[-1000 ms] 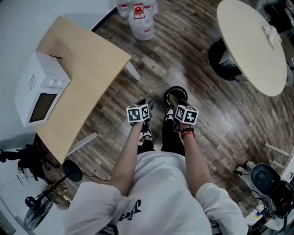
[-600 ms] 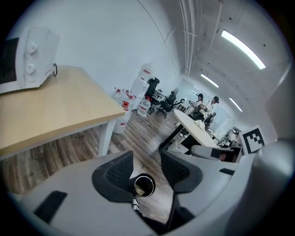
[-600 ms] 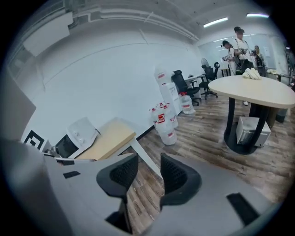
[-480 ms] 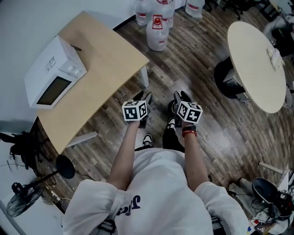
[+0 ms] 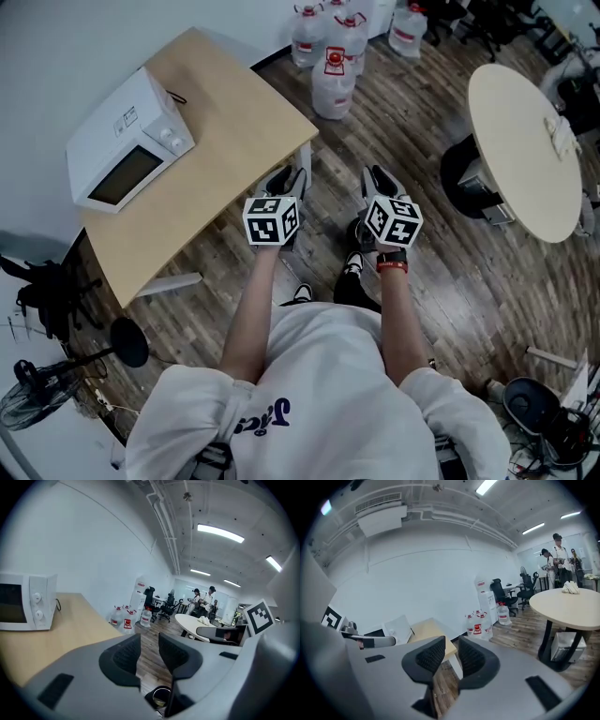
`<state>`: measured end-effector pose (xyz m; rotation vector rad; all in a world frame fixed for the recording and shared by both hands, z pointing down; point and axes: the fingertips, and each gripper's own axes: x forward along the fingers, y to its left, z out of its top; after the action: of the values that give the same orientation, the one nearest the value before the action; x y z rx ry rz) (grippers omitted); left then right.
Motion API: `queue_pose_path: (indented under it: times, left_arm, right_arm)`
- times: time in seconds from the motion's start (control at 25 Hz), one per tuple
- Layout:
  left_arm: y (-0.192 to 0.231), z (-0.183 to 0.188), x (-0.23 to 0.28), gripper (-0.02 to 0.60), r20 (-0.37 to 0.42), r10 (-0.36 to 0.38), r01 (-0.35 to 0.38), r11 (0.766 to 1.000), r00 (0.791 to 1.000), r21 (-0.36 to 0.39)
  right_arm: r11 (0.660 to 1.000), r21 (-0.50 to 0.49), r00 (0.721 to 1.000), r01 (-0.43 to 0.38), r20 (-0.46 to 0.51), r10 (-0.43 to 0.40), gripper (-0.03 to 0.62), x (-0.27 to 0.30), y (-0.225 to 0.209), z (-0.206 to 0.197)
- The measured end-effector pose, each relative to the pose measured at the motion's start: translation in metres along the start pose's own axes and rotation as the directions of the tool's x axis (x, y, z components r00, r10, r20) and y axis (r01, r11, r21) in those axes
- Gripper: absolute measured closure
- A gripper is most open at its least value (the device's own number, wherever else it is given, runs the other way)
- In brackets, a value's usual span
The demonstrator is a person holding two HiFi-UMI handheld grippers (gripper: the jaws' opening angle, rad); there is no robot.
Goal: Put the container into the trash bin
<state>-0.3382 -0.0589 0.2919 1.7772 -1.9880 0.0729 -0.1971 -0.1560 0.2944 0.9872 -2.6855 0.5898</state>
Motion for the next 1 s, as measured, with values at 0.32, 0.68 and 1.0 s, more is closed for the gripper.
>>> queue_pose_path:
  times: [0.32,0.68,1.0]
  left_arm:
    - [-0.014,0.048,-0.042,0.498,0.127,-0.007,-0.003,0.997,0.992,0.078]
    - [-0.027,0.079,-0.073,0.532,0.214,-0.02,-0.004,0.993,0.977,0.114]
    - [-0.039,0.082,-0.087,0.56,0.25,-0.025,-0.002,0.994,0.968,0.107]
  right_arm:
    - [0.998,-0.05,0.995,-0.032,0.094,0.037,0.523,-0.024,0.037,0.039]
    - [0.995,-0.095,0.986,-0.037,0.16,0.052,0.556,-0.046,0.07,0.062]
    - [0.995,-0.094,0.982,-0.019,0.183,0.036,0.579,-0.063,0.075,0.067]
